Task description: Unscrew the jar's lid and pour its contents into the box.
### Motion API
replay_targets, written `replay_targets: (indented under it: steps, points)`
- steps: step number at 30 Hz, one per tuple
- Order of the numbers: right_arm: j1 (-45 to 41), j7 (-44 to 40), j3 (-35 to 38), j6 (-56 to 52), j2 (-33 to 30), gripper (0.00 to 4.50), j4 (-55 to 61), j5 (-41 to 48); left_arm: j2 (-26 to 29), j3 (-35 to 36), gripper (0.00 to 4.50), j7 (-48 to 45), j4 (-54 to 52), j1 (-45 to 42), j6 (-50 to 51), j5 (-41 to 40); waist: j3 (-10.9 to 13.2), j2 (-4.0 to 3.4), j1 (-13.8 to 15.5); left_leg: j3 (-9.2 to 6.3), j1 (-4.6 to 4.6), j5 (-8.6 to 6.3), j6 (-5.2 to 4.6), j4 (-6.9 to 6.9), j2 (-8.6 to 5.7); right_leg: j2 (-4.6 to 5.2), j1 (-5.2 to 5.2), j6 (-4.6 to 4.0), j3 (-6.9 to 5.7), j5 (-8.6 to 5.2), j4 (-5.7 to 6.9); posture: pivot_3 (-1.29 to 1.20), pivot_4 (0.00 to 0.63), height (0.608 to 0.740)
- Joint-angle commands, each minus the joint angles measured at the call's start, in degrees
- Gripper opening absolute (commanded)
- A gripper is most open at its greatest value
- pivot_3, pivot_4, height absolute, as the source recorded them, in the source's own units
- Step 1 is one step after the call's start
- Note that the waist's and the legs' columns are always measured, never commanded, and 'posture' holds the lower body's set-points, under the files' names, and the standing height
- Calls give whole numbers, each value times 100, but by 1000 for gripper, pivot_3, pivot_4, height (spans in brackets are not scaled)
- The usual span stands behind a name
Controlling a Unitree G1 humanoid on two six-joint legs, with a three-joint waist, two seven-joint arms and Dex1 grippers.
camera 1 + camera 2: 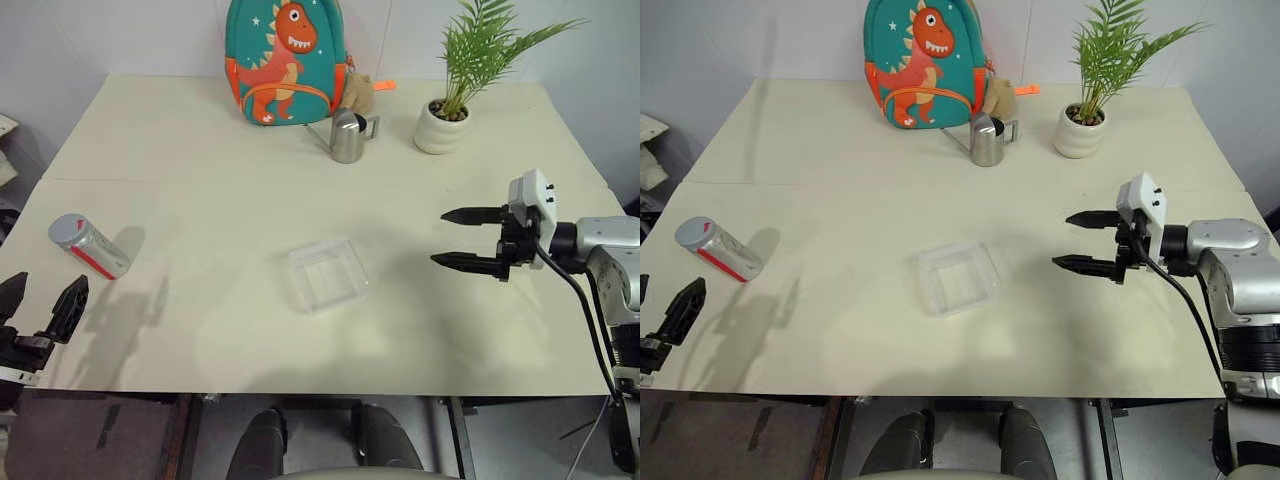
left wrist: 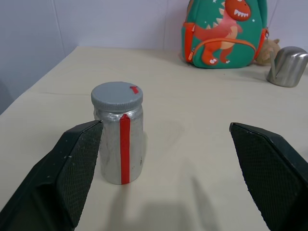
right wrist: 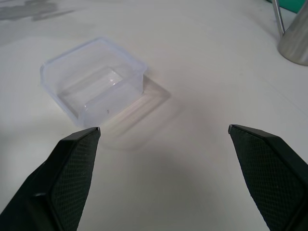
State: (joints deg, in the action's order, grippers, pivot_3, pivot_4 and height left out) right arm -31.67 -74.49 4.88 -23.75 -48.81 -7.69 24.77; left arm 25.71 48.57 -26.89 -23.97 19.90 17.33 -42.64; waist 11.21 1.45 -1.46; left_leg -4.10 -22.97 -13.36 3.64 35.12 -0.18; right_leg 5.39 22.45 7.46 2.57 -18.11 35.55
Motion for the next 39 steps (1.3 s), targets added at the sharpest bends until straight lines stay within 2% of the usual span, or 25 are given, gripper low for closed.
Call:
replay_targets:
  steps: [1,12,14,20,28,31,39]
  points:
    - [-82,68,171,-17,-27,4500,301,162,62,69,4485,73,-24,-39,-145,28,0,0,0,0,0,0,0,0,0,0,1,1,0,1,0,0,150,740]
    - [-398,110,-94,-133,431,4500,444,322,23,173,4485,528,201,-256,-519,441,0,1,-5,2,0,0,0,0,0,-1,1,1,3,1,0,0,150,740]
    - [-520,102,-196,-124,649,4500,445,355,-7,190,4485,718,364,-340,-609,579,-1,1,-8,2,0,0,0,0,1,-1,1,29,3,17,0,0,150,740]
    - [-758,75,-329,139,1100,4500,72,284,-369,-239,4485,1156,164,-496,-820,956,-1,2,2,2,-2,-1,1,-1,-1,0,1,61,3,36,-7,0,150,740]
    - [-1063,97,-545,429,1664,4500,-308,166,-483,-757,4485,1631,440,-899,-726,1331,-2,3,4,0,-4,0,2,0,0,-2,5,66,1,40,0,0,150,740]
    - [-1065,64,-553,481,1691,4500,-314,167,-619,-1094,4485,1750,554,-1185,-762,1473,-2,3,7,0,-5,0,2,1,-1,-2,5,67,1,41,-2,0,150,740]
    - [-967,93,-529,530,1669,4500,-264,151,-721,-1335,4485,1920,1052,-1650,-966,1737,-3,5,-8,0,-6,-1,2,0,0,-4,8,69,2,42,0,0,150,740]
